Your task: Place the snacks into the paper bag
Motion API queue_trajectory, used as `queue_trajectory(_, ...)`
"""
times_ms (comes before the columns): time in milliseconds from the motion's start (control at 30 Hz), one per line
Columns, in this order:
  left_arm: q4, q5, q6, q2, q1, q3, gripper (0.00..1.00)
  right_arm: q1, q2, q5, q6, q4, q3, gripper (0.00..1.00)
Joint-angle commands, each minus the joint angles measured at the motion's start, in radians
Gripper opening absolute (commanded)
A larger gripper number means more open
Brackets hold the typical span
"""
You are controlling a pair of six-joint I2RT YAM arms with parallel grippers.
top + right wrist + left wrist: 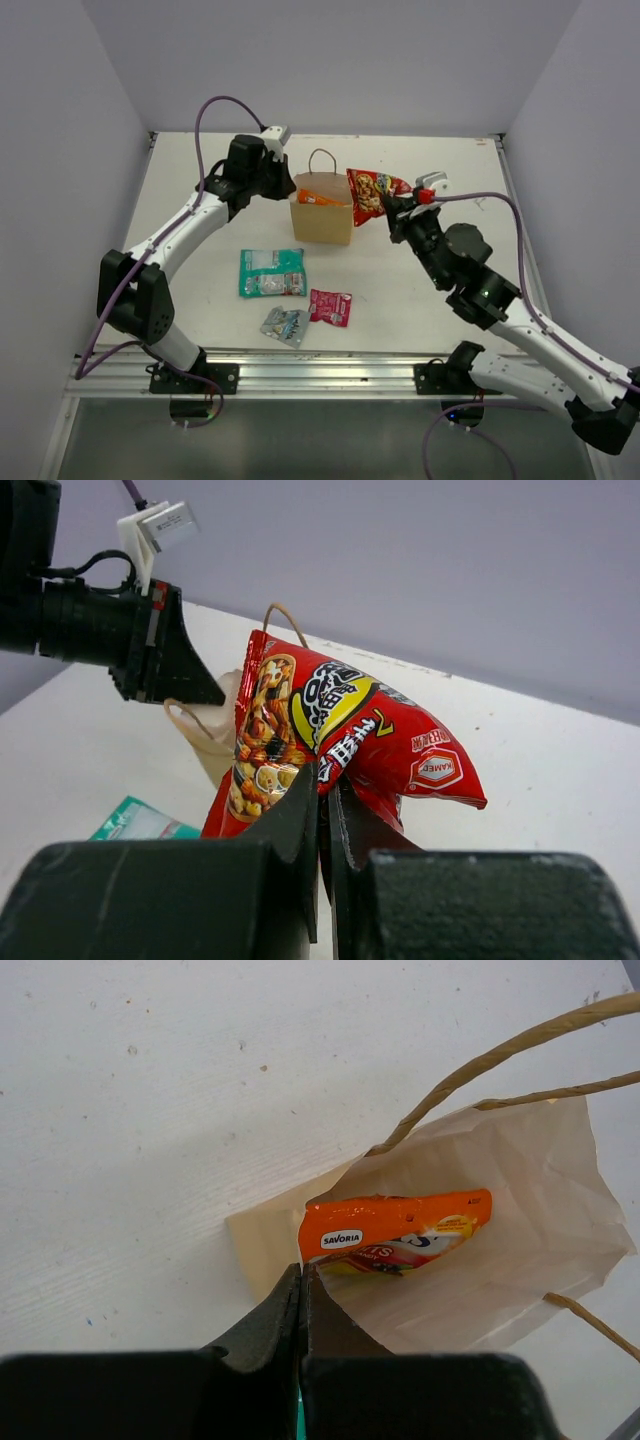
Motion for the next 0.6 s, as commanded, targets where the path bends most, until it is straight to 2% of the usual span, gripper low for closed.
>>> queue_trajectory(0,-0.006,0.006,0.009,-0.039,-0.006,0.027,0.0,-0.001,0.091,-0.003,-0.183,0.008,-0.011,0.0)
queue_trajectory(133,-0.012,0.006,0.009,-0.037,-0.006,0.032,0.0,-0.001,0.2,-0.07,-0.242,0.226,-0.043,0.0)
queue_trajectory(233,-0.011,0.009,0.009,-0.031,-0.006,0.032,0.0,-0.004,0.26,-0.077,-0.309,0.318,-0.033,0.0)
queue_trajectory(367,-0.012,0.01,0.012,-0.025,-0.006,0.032,0.0,-0.01,0.319,-0.086,-0.348,0.366,0.015,0.0)
queue_trajectory(567,-0.011,0.01,0.012,-0.016,-0.006,0.038,0.0,-0.008,0.334,-0.109,-0.403,0.349,0.11,0.0)
